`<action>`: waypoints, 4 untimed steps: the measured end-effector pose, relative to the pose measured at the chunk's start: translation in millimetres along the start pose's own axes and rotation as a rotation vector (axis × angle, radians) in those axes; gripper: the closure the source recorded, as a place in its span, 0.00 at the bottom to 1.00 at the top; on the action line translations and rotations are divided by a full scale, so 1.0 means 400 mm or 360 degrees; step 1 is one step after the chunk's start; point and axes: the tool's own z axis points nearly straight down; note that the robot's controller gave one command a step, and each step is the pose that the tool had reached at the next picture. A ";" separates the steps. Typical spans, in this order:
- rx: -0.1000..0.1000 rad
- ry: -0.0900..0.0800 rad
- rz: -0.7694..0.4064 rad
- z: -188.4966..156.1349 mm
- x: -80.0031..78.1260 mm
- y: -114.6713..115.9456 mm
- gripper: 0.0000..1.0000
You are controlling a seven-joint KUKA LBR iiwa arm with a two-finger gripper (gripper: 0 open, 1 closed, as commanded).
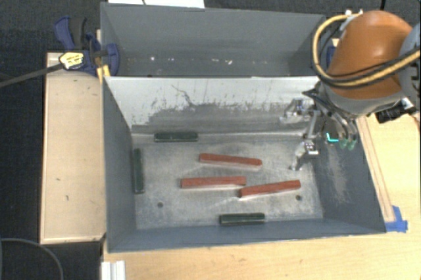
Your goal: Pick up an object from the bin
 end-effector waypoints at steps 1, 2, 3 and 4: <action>0.0001 -0.0012 -0.0002 -0.010 -0.004 0.000 0.00; 0.0003 -0.0026 -0.0072 0.087 -0.002 0.003 0.00; 0.0001 -0.0031 -0.0030 0.346 -0.048 0.009 1.00; 0.0001 -0.0031 -0.0032 0.346 -0.048 0.009 1.00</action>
Offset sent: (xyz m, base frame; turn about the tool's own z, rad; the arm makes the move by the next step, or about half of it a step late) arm -0.0096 0.0048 -0.1444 -0.1410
